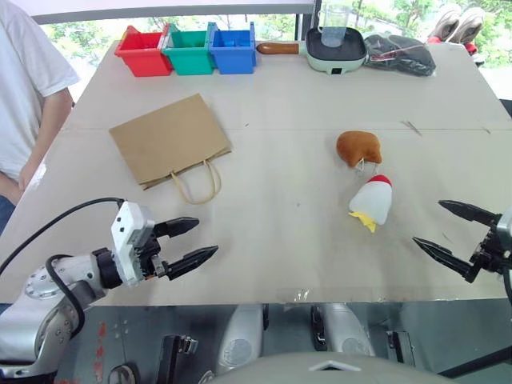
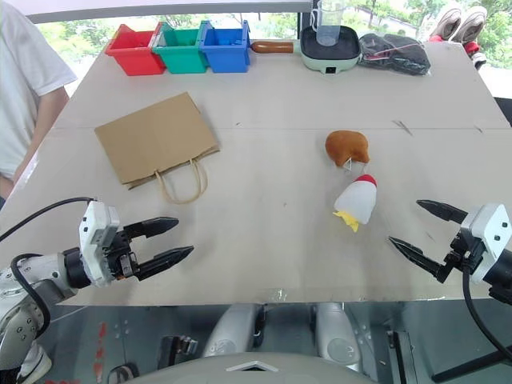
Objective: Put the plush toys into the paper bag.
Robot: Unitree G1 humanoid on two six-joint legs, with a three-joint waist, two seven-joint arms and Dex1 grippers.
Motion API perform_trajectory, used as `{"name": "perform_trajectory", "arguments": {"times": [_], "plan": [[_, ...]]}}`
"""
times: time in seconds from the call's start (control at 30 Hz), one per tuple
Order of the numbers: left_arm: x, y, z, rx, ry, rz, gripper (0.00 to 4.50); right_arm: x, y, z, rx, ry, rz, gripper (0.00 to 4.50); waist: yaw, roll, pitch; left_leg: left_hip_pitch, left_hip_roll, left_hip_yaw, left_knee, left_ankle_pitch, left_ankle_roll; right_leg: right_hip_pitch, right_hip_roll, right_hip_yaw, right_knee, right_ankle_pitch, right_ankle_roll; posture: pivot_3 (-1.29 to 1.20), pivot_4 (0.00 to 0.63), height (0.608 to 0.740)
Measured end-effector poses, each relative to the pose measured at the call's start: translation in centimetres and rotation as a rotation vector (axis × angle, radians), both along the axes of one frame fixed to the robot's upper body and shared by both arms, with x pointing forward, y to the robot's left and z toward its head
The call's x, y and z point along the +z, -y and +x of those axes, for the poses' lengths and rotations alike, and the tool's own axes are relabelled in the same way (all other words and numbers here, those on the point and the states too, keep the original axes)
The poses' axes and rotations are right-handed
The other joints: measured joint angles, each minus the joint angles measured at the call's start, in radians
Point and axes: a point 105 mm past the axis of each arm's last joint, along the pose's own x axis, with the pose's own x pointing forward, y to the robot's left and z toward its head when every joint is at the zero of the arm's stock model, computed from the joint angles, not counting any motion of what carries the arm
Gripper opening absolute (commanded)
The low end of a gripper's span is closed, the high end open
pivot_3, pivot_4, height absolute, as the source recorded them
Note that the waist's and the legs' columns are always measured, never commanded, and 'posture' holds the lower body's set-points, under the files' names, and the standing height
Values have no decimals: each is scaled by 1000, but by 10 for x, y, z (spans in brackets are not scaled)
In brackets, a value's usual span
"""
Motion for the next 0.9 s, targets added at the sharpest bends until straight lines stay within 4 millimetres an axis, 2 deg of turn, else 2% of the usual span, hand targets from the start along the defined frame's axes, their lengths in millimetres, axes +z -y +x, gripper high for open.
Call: {"name": "perform_trajectory", "arguments": {"times": [0.07,0.13,0.2,0.23,0.37,0.47,0.53,0.6,0.7,0.8,0.9], "plan": [[1,0,2,4,8,0,4471,-1,0,0,-4,1,1,4500,0,0,0,0,0,0,0,0,0,0,0,0,0,0,0,0,150,740],[11,-5,22,79,96,-22,4471,-1,-26,7,29,45,70,4500,0,0,0,0,1,-1,2,0,0,0,1,-2,2,0,0,0,150,740],[16,-10,31,113,145,1,4471,2,-51,6,96,70,104,4500,-4,0,0,1,1,-1,2,0,0,-1,2,0,4,0,0,0,150,740],[16,-18,36,137,165,41,4471,6,-63,5,132,86,107,4500,-5,1,-1,1,0,0,1,0,0,-1,1,1,5,0,0,0,150,740],[16,-52,48,190,223,198,4471,7,-84,1,207,83,93,4500,-3,-1,-1,0,0,0,1,0,0,-2,1,0,5,0,0,0,150,740],[20,-69,52,145,288,348,4471,7,-98,-1,264,71,95,4500,-2,-1,-1,0,-1,0,1,0,0,-2,1,-1,5,0,0,0,150,740],[27,-83,61,92,374,510,4471,10,-111,1,315,84,101,4500,-1,-1,-1,0,-1,1,2,0,0,-2,1,-1,5,0,0,0,150,740],[29,-86,69,48,447,603,4471,10,-118,2,335,91,98,4500,2,-1,-1,0,-1,1,2,0,0,-2,0,-1,5,0,0,0,150,740],[17,-73,87,-20,531,678,4471,6,-129,4,345,89,110,4500,3,-2,-1,-1,-2,1,2,0,0,-2,0,-2,5,0,0,0,150,740],[1,-63,91,-101,546,716,3623,1,-134,4,340,81,119,4500,-4,-3,-1,-2,-2,0,2,0,0,-2,0,-2,5,0,0,0,150,740],[-4,-53,94,-140,560,693,2229,-1,-133,6,306,89,111,4500,-7,-3,-1,-2,-2,0,2,0,0,-3,0,-3,7,0,0,0,150,740]]}}
